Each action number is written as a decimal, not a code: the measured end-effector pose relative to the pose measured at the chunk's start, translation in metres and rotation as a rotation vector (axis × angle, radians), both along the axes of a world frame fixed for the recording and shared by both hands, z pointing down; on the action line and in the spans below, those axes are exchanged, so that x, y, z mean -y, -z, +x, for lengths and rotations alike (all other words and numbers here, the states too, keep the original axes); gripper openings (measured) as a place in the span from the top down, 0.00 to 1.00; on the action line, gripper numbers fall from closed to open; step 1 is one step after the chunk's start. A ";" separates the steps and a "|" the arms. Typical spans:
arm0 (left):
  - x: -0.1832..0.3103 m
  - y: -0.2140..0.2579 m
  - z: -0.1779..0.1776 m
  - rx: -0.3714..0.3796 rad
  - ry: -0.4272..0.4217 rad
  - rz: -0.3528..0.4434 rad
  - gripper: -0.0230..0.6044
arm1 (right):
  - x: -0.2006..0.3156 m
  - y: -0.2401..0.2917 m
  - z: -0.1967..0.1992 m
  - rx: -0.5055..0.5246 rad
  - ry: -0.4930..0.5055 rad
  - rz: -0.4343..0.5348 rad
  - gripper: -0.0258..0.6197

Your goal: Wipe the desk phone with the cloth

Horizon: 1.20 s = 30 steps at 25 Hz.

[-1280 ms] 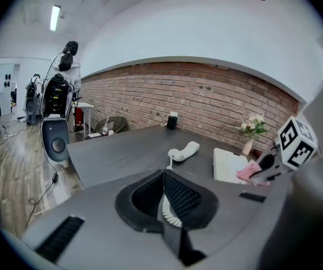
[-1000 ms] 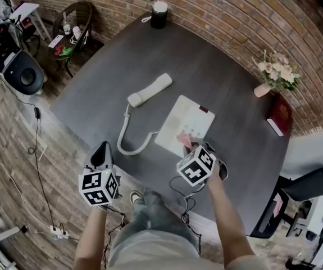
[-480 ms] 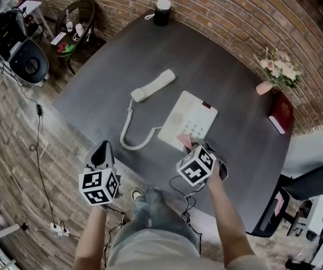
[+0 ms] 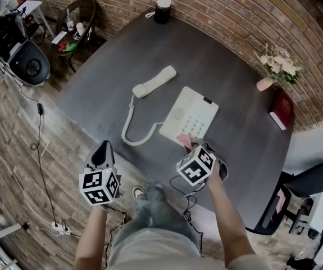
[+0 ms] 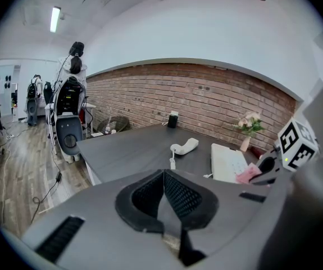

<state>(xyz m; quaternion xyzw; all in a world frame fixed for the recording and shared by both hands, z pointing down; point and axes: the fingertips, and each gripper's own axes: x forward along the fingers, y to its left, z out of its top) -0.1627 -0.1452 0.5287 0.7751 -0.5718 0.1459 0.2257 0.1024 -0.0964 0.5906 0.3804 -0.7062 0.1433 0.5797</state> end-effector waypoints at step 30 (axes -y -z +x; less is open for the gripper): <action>-0.014 0.038 0.039 -0.045 -0.092 0.077 0.96 | -0.050 0.058 -0.015 0.240 -0.105 0.139 0.93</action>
